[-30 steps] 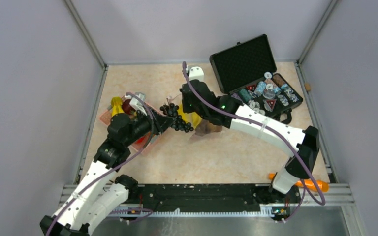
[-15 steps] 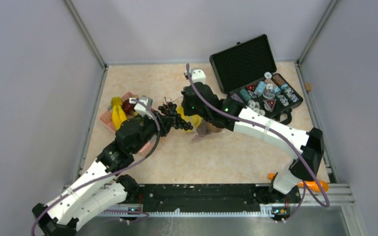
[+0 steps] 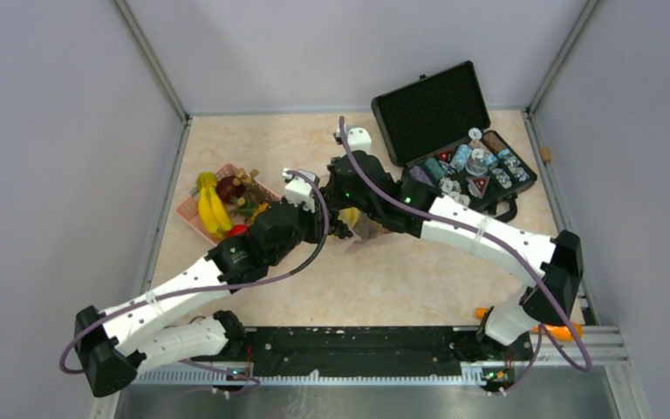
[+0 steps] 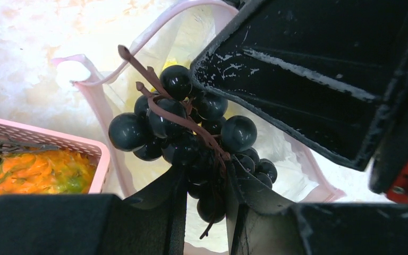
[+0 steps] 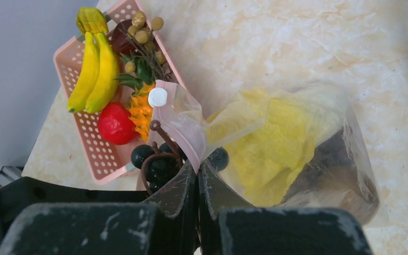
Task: Place the food in the zip-top bag and seal the zipper
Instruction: Place the fake fruit in the zipper food storage bag.
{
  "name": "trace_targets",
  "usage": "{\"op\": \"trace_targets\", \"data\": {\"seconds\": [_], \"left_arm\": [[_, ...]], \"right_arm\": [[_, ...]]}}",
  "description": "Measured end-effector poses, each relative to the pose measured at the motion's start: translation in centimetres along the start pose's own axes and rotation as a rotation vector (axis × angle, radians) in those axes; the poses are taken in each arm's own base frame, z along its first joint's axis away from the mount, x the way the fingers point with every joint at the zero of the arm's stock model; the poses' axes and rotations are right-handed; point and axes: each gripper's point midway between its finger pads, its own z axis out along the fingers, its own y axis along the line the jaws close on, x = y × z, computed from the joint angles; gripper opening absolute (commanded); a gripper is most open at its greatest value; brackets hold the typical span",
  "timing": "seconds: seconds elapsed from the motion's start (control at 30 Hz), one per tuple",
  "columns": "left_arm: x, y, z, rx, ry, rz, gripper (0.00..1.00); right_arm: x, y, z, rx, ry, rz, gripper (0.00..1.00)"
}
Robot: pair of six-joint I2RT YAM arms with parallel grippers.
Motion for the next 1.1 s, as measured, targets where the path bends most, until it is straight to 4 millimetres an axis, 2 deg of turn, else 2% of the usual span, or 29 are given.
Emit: {"op": "trace_targets", "data": {"seconds": [0.13,0.17,0.23,0.27,0.5,0.77,0.97,1.1], "left_arm": [[0.8,-0.6,0.5,0.022,0.031,0.013,0.06],[0.9,-0.8,0.5,0.028,0.035,0.013,0.12],[0.9,-1.0,0.5,0.041,0.038,0.014,0.32],[1.0,-1.1,0.4,0.044,0.040,0.014,0.38],[1.4,-1.1,0.4,0.042,0.057,0.004,0.70],[0.0,-0.6,-0.5,0.025,0.007,-0.025,0.70],[-1.6,-0.5,-1.7,0.030,-0.051,-0.052,0.72],[-2.3,0.2,-2.2,0.000,-0.083,-0.068,0.74]], "right_arm": [[-0.2,-0.2,-0.6,-0.004,-0.009,0.011,0.00],[-0.2,-0.3,-0.8,-0.005,-0.011,0.013,0.00],[-0.3,-0.4,-1.0,-0.006,-0.014,0.015,0.00],[-0.3,-0.4,-1.0,-0.007,-0.016,0.015,0.00],[-0.5,-1.0,-1.7,0.005,-0.031,0.020,0.00],[-2.4,-2.8,-3.0,0.040,-0.087,0.047,0.00],[-2.5,-3.1,-3.4,0.059,-0.101,0.045,0.00],[-2.9,-2.7,-4.6,0.076,-0.139,0.026,0.00]]}}
